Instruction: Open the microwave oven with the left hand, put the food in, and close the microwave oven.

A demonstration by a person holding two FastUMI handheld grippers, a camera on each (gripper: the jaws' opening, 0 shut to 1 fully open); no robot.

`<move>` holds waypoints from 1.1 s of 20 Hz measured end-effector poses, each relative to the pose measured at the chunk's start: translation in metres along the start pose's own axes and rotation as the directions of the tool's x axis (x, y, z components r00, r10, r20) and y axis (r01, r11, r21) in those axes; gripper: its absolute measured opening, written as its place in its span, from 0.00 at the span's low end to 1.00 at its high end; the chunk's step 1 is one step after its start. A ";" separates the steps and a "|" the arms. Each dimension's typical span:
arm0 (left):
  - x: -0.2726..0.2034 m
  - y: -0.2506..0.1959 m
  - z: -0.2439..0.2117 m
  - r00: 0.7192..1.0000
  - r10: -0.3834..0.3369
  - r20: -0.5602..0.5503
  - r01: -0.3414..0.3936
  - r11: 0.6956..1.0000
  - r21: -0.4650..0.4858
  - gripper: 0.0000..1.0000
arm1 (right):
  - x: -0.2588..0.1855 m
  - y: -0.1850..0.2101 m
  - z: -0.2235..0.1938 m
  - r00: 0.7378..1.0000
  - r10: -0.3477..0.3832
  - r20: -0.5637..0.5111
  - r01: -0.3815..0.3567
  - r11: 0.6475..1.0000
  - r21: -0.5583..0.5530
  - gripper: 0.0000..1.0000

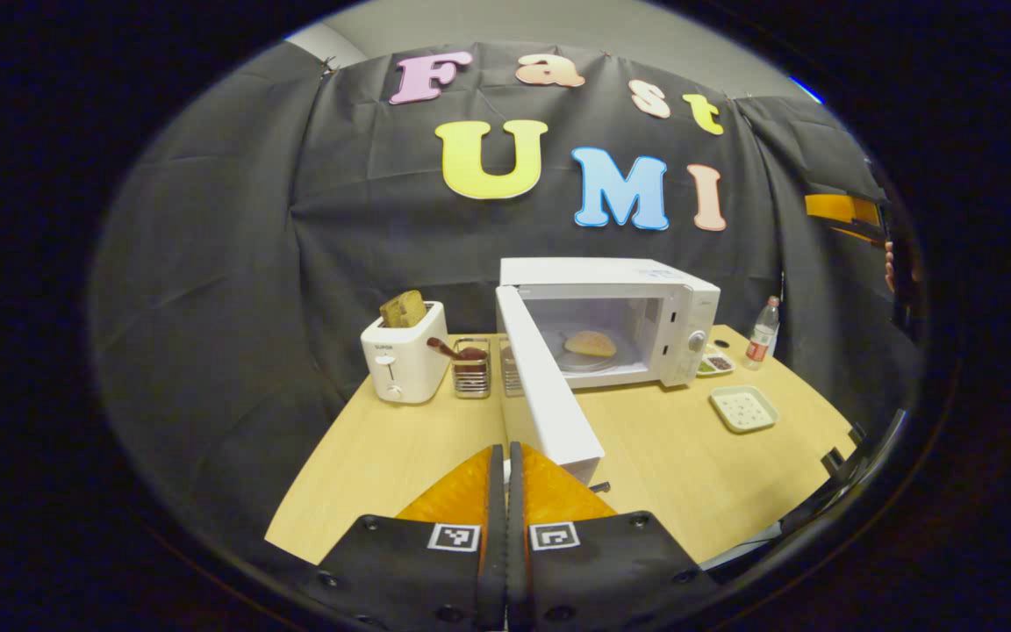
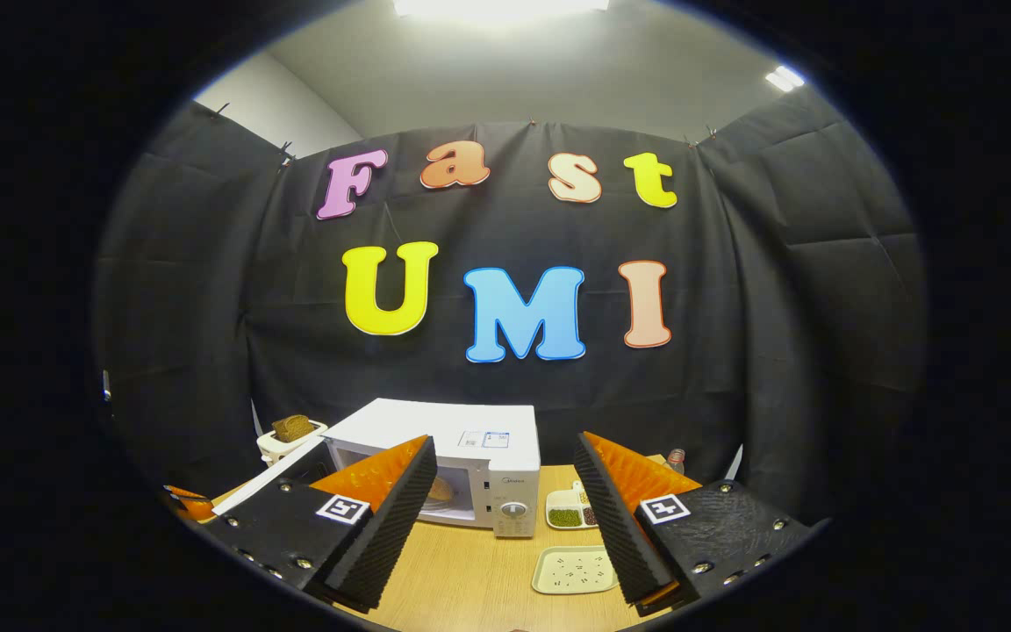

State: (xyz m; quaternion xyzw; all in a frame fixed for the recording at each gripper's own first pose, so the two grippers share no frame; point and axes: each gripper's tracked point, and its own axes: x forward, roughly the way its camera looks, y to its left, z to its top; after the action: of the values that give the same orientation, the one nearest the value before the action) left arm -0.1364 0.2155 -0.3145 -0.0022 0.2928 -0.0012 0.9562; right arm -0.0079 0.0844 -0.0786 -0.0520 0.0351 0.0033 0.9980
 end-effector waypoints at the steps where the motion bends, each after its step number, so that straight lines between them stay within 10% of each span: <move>1: 0.002 -0.001 -0.005 1.000 -0.008 -0.010 0.007 1.000 -0.016 0.07 | 0.001 -0.002 0.000 1.000 -0.002 -0.002 0.002 1.000 0.000 0.96; 22: 0.041 -0.128 0.018 0.961 -0.270 -0.053 0.273 0.960 0.061 0.07 | 0.021 -0.030 -0.005 1.000 0.008 -0.021 -0.008 1.000 0.010 0.96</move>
State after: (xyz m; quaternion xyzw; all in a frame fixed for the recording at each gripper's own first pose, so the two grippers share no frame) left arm -0.0923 0.0872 -0.3216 -0.0097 0.3107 -0.1426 0.9397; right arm 0.0132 0.0538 -0.0816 -0.0468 0.0460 0.0065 0.9978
